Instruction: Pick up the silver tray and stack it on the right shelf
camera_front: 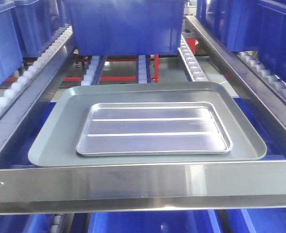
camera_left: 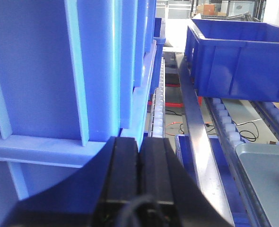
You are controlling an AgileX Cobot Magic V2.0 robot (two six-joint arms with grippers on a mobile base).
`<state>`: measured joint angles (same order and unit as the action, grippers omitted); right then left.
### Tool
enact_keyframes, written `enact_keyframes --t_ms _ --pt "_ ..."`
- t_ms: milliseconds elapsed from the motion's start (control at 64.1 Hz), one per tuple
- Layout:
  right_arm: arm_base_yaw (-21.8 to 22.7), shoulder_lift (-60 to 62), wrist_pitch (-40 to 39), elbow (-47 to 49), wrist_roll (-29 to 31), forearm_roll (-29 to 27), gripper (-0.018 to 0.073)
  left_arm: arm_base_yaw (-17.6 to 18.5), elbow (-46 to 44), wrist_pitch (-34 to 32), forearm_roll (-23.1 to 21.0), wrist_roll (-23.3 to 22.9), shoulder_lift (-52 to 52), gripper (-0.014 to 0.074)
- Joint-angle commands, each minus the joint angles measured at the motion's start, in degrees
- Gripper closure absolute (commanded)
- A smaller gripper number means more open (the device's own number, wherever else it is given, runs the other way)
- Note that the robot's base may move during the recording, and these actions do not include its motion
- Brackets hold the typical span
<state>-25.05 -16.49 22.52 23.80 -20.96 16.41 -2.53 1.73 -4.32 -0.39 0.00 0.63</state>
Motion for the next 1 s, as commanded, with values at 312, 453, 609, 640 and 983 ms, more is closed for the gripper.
enact_keyframes --t_ms 312,453,609,640,983 --pt "13.3 1.0 -11.5 -6.3 5.2 -6.6 0.0503 0.1 1.0 -5.2 -0.5 0.0 1.0 0.0689" --pt "19.2 4.3 -19.6 -11.3 19.4 -17.1 0.0503 0.1 1.0 -5.2 -0.5 0.0 1.0 0.0689" --pt "22.7 10.5 -23.9 -18.1 22.1 -19.2 0.0503 0.1 1.0 -5.2 -0.5 0.0 1.0 0.0689" --pt "23.6 12.1 -24.2 -19.4 22.1 -19.2 0.0503 0.1 1.0 -5.2 -0.5 0.0 1.0 0.0689" --pt "28.2 18.3 -26.2 -24.4 21.8 -19.3 0.0503 0.1 1.0 -5.0 -0.5 0.0 1.0 0.0689"
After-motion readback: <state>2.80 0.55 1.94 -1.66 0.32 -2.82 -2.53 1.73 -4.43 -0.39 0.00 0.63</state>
